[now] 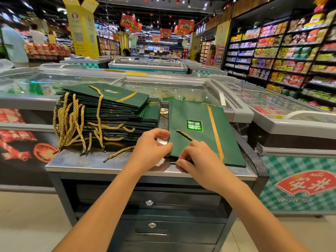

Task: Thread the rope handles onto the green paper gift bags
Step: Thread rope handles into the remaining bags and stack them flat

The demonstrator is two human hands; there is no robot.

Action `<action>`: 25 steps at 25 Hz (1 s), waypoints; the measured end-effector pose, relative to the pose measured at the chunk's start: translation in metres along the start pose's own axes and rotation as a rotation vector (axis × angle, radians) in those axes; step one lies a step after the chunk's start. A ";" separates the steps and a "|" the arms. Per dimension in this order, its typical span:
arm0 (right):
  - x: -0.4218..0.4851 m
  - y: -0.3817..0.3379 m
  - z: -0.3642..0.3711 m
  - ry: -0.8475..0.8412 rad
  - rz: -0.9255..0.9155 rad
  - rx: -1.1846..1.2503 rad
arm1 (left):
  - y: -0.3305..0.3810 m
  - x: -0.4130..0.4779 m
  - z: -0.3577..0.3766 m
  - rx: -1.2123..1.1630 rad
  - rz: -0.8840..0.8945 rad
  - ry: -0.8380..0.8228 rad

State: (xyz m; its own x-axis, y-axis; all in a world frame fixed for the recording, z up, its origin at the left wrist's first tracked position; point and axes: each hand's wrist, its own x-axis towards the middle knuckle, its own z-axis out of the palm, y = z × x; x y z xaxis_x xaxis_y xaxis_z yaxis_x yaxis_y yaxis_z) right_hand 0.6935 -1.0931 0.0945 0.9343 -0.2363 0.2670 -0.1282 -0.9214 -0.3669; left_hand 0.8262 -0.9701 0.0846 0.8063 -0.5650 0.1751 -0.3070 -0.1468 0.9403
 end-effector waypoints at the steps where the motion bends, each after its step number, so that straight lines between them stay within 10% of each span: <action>1: -0.003 0.002 0.000 -0.009 -0.017 0.035 | -0.001 0.001 0.000 0.028 0.014 -0.005; 7: 0.005 0.019 -0.019 0.303 0.009 0.310 | 0.002 0.003 0.000 0.120 0.089 -0.036; 25: -0.009 0.031 -0.037 0.143 0.020 0.279 | 0.001 0.004 0.007 0.240 0.120 -0.027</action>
State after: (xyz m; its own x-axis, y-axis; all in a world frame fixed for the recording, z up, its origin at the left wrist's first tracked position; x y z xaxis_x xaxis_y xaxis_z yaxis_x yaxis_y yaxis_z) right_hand 0.6688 -1.1307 0.1143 0.8737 -0.3128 0.3725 -0.0313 -0.8004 -0.5987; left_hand 0.8258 -0.9786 0.0838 0.7443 -0.6108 0.2699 -0.5128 -0.2639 0.8170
